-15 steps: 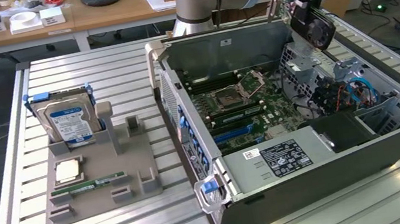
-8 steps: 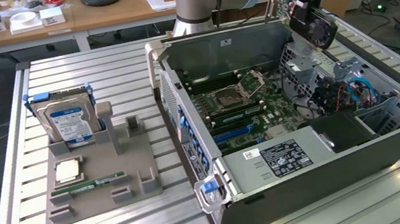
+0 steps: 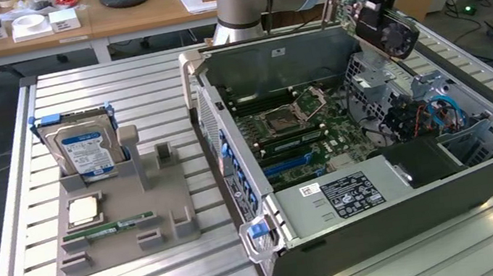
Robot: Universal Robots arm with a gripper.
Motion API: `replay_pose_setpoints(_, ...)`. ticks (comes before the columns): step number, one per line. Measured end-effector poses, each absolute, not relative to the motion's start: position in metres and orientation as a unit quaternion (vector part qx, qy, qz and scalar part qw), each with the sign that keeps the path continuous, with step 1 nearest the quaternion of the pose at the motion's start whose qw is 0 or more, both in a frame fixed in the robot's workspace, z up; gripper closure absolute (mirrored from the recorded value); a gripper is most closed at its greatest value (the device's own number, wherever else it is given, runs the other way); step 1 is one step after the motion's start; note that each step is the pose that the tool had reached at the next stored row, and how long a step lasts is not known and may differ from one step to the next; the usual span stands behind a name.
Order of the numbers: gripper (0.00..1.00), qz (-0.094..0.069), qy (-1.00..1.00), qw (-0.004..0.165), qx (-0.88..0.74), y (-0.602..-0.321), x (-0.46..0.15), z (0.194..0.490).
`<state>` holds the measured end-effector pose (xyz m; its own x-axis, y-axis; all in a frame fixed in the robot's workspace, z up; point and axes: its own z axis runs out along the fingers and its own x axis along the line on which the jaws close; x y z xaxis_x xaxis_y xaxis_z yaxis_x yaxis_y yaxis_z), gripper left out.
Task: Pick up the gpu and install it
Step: 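Insert the gpu into the slot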
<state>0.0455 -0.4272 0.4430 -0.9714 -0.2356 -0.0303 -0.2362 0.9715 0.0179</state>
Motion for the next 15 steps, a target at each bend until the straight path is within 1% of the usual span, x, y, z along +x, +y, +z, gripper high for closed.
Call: replay_pose_setpoints(15,0.74,0.012,0.969,0.013,-0.247,-0.4272,0.0455,0.4426)
